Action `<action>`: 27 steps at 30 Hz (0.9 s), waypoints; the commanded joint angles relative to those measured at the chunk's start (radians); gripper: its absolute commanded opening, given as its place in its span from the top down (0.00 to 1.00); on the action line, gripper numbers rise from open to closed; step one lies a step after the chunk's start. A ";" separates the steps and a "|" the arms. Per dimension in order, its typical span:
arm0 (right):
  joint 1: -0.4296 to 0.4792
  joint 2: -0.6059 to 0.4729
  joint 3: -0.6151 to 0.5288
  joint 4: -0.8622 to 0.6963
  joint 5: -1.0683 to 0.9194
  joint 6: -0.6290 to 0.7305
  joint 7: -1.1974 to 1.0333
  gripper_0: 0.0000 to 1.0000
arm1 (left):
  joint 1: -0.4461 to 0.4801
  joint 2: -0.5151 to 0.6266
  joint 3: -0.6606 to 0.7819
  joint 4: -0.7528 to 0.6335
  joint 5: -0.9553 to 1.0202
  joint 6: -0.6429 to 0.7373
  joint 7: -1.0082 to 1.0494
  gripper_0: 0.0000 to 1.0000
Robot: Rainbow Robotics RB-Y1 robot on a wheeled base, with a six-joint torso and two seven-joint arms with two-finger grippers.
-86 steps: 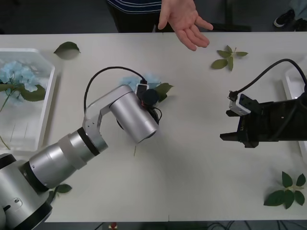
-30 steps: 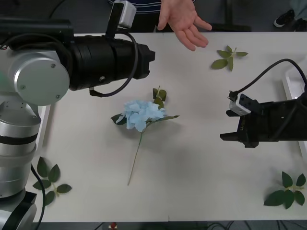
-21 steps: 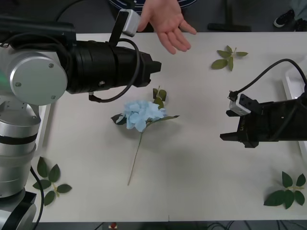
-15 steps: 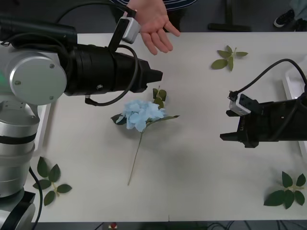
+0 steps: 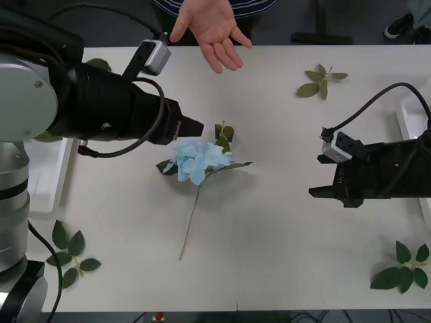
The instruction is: Place the red flowers into the right box and the blue flowers into the left box. If a person shows an open palm, hand one flower to the person first, then continue sorting.
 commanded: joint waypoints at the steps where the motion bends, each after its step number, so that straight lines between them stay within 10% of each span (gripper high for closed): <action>1: -0.008 -0.013 -0.009 -0.020 -0.002 -0.001 0.006 0.27 | -0.070 0.023 -0.028 -0.063 -0.091 0.143 0.117 0.00; 14: -0.008 -0.013 -0.009 -0.020 -0.002 -0.001 0.006 0.27 | -0.103 0.063 -0.417 -0.043 -0.505 0.173 0.273 0.00; 27: -0.008 -0.013 -0.009 -0.020 -0.002 -0.001 0.006 0.27 | -0.018 0.161 -0.647 -0.014 -0.508 0.069 0.492 0.00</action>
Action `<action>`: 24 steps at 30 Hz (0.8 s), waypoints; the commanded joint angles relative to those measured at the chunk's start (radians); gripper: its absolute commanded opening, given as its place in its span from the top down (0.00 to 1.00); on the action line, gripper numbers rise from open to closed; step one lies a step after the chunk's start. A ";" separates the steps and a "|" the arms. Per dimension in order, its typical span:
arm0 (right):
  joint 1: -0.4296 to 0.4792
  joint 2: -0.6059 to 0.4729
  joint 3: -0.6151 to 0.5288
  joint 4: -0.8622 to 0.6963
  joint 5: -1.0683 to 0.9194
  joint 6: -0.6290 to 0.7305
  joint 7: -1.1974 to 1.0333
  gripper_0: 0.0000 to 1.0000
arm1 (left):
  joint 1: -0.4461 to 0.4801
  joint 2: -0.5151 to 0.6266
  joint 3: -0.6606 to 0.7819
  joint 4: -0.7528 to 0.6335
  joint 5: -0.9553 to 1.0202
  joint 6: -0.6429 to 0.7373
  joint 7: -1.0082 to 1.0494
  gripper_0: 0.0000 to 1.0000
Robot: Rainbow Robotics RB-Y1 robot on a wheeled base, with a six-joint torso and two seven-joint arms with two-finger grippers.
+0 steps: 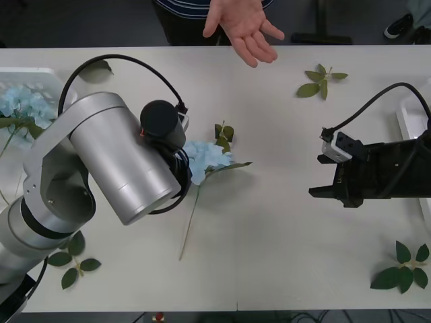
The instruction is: Place the red flowers into the right box and the blue flowers into the left box. If a person shows an open palm, hand one flower to the person first, then continue sorting.
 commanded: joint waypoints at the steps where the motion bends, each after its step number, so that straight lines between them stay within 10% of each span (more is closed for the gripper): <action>1: -0.008 -0.013 -0.009 -0.020 -0.002 -0.001 0.006 0.27 | 0.047 0.020 -0.031 -0.001 0.005 -0.117 0.118 0.00; 24: -0.008 -0.013 -0.009 -0.020 -0.002 -0.001 0.006 0.27 | 0.154 -0.107 -0.115 0.315 -0.136 -0.516 0.139 0.00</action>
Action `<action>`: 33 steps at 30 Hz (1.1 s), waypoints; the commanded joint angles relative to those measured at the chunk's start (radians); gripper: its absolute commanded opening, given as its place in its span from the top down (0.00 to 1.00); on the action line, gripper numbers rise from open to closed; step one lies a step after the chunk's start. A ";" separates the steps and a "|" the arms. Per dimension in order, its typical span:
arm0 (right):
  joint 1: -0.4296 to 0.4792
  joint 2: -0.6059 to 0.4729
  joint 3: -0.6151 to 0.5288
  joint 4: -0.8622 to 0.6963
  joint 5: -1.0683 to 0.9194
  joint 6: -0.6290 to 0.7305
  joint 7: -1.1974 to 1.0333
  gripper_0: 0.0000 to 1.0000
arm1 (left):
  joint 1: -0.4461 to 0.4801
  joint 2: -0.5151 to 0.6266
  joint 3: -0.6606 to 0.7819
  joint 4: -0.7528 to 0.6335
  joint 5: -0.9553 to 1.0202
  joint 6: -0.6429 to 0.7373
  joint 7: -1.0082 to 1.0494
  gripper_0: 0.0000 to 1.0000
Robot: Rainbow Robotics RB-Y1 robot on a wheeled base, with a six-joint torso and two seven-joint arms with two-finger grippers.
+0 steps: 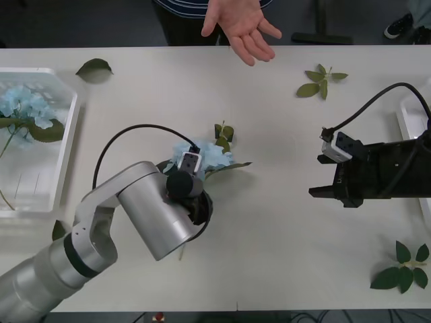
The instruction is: Place the red flowers into the right box and the blue flowers into the left box. If a person shows an open palm, hand one flower to the person first, then continue sorting.
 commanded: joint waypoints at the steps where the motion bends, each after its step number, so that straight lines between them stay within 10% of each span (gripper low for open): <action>1: -0.008 -0.013 -0.009 -0.020 -0.002 -0.001 0.006 0.26 | -0.009 -0.055 0.017 0.059 -0.009 -0.078 0.018 0.00; 29: -0.008 -0.013 -0.009 -0.020 -0.002 -0.001 0.006 0.27 | -0.009 -0.100 0.017 0.217 -0.101 -0.194 -0.005 0.00; 33: -0.008 -0.013 -0.009 -0.020 -0.002 -0.001 0.006 0.26 | -0.008 -0.101 0.016 0.217 -0.103 -0.193 -0.012 0.53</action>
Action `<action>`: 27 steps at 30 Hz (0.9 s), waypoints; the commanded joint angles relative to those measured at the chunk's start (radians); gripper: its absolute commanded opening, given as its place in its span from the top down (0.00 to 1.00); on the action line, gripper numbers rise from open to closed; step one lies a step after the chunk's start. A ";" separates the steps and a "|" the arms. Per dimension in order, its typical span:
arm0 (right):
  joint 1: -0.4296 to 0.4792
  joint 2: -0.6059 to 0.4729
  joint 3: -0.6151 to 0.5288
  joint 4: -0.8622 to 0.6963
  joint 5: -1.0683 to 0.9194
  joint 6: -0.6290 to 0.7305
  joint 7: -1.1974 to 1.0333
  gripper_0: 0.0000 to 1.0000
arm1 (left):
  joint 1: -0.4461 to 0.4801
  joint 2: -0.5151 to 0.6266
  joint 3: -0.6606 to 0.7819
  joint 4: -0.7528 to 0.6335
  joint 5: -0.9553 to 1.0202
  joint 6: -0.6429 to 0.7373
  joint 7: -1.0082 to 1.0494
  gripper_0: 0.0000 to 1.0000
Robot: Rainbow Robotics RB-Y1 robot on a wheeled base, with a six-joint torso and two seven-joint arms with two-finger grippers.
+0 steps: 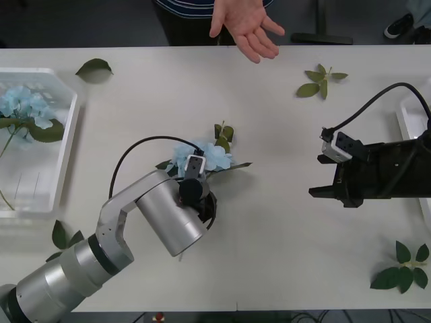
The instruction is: Place the red flowers into the right box and the blue flowers into the left box. If a person shows an open palm, hand one flower to the person first, then continue sorting.
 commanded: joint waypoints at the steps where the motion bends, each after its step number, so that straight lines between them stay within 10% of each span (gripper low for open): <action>1: -0.008 -0.013 -0.009 -0.020 -0.002 -0.001 0.006 0.27 | -0.008 -0.020 0.014 -0.017 -0.013 0.002 -0.012 0.63; 15: -0.008 -0.013 -0.009 -0.020 -0.002 -0.001 0.006 0.26 | -0.005 -0.020 0.013 -0.016 -0.016 0.002 -0.012 0.99; 27: -0.008 -0.013 -0.009 -0.020 -0.002 -0.001 0.006 0.26 | -0.005 -0.017 0.013 -0.017 -0.008 0.023 -0.003 1.00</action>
